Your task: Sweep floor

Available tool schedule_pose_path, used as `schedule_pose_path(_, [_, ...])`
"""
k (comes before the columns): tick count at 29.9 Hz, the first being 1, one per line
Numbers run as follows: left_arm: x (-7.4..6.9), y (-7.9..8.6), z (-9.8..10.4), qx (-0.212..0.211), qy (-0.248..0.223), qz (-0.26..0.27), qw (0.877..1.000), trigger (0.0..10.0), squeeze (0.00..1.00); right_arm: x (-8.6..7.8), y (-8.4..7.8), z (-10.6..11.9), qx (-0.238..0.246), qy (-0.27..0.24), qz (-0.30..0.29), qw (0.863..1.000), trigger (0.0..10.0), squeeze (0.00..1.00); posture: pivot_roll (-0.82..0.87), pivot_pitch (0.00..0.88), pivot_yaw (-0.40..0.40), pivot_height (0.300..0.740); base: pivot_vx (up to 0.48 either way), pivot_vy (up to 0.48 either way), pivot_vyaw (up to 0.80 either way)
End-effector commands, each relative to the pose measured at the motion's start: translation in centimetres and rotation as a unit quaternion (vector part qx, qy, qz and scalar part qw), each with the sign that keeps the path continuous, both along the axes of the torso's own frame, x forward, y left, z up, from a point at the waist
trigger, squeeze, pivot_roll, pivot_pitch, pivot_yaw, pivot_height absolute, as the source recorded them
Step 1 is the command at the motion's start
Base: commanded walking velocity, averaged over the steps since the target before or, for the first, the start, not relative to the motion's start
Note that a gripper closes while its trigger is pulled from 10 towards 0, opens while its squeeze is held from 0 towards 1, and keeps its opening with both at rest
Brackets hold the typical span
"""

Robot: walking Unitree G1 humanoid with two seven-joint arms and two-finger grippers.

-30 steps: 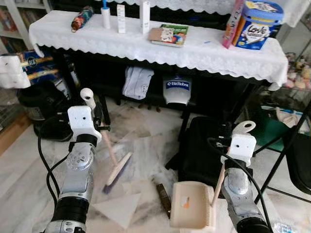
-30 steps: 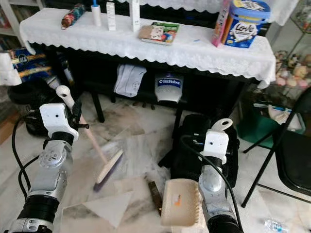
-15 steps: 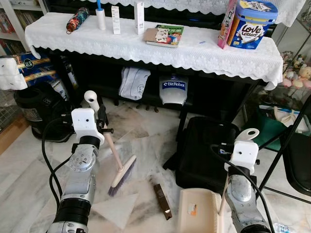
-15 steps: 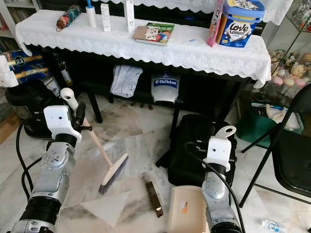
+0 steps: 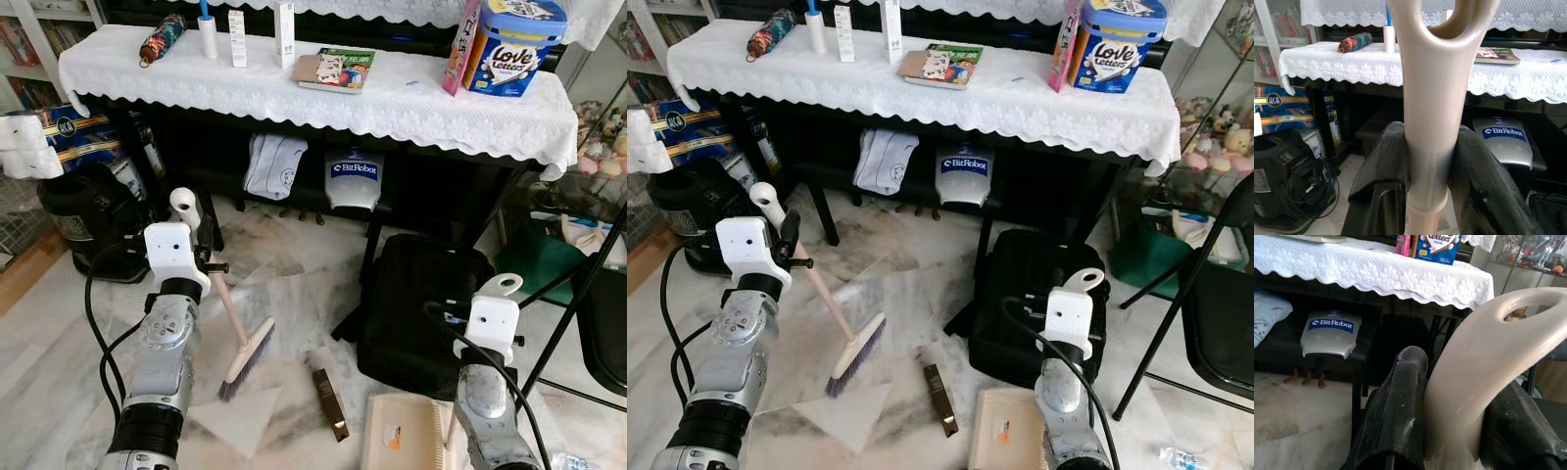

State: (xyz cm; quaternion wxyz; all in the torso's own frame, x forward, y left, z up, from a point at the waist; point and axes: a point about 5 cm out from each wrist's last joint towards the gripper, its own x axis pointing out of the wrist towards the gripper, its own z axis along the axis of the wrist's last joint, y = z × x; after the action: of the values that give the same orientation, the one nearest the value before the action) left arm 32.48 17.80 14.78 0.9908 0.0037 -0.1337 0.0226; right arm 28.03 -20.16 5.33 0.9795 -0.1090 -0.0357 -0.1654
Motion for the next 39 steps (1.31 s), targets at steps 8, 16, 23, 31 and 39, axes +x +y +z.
schedule_pose_path(8, [-0.1,-0.2,0.7,-0.004,-0.016,-0.002,1.0,10.0,0.0,0.3,-0.7,0.8,-0.018,-0.025,-0.003,1.0,10.0,0.0,0.04,0.145,-0.002,0.74,0.0,0.0,0.0])
schedule_pose_path(16, [-0.4,0.2,0.7,-0.003,-0.017,0.002,1.0,10.0,0.0,0.4,-0.8,1.3,-0.026,-0.044,-0.003,0.999,10.0,0.0,0.04,0.172,-0.001,0.74,0.0,0.0,0.0])
schedule_pose_path(23, [-0.7,0.6,0.8,0.001,-0.017,0.004,1.0,10.0,0.0,0.1,-0.8,1.5,-0.023,-0.058,-0.008,0.998,10.0,0.0,0.05,0.192,0.0,0.74,0.0,0.0,0.0])
schedule_pose_path(31, [-1.3,0.7,1.0,0.001,-0.021,0.002,1.0,10.0,0.0,-0.3,-0.9,1.5,-0.033,-0.068,-0.016,0.997,10.0,0.0,0.06,0.212,0.008,0.74,0.0,0.0,0.0])
schedule_pose_path(39, [-1.7,0.9,1.1,0.007,-0.014,-0.001,1.0,10.0,0.0,0.0,-1.3,2.2,-0.081,-0.08,-0.015,0.993,10.0,0.0,0.08,0.236,0.014,0.74,0.0,0.0,0.0])
